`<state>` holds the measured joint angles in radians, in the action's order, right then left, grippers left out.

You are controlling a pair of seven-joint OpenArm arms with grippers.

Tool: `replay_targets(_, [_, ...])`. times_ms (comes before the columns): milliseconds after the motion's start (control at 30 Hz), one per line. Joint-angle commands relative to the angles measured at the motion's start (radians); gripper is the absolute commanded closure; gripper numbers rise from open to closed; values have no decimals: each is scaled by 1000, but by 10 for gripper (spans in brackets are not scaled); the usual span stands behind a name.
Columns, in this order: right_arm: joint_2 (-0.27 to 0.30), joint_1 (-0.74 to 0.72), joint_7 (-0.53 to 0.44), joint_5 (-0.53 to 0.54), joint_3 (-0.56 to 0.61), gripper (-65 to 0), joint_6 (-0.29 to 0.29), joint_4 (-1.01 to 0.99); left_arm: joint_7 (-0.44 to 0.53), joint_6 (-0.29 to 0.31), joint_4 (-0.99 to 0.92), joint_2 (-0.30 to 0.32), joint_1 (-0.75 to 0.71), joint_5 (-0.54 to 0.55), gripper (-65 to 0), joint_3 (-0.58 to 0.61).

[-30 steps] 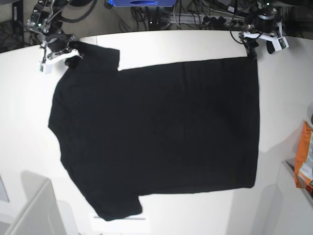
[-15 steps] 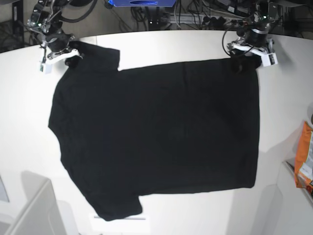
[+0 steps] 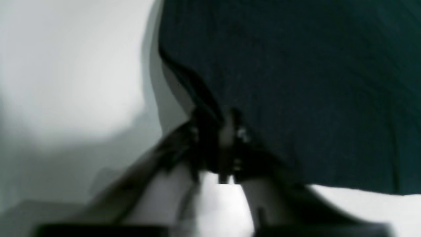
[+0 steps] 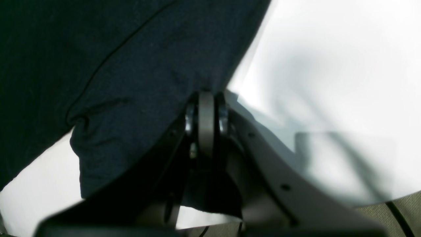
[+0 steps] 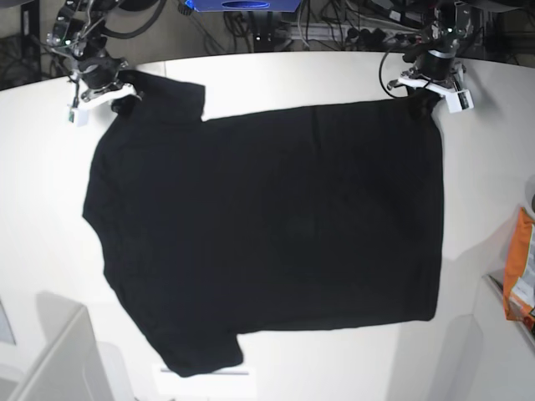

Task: Fold the T-shirt properly
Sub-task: 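Close both grippers on the shirt's shoulder corners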

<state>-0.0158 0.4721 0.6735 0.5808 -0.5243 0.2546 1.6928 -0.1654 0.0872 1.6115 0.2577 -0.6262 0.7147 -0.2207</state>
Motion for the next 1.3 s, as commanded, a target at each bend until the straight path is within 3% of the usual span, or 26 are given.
replay_targets(0, [6, 6, 25, -14, -3, 0, -7, 2, -6, 4, 10, 9, -10, 3, 0, -1])
replay_targets(367, [6, 30, 19, -12, -6, 0, -7, 14, 0, 4, 17, 15, -17, -4, 0, -3])
replay_targets(500, [6, 55, 18, -11, -9, 0, -7, 14, 0, 6, 31, 13, -53, -4, 0, -70])
replay_targets(733, [-3, 106, 24, -6, -46, 0, -7, 112, -6, 7, 83, 16, -106, -5, 0, -115])
replay_targets(1267, [-29, 150, 25, -11, -4, 0, -7, 270, -7, 7, 237, 16, -220, -5, 0, -113])
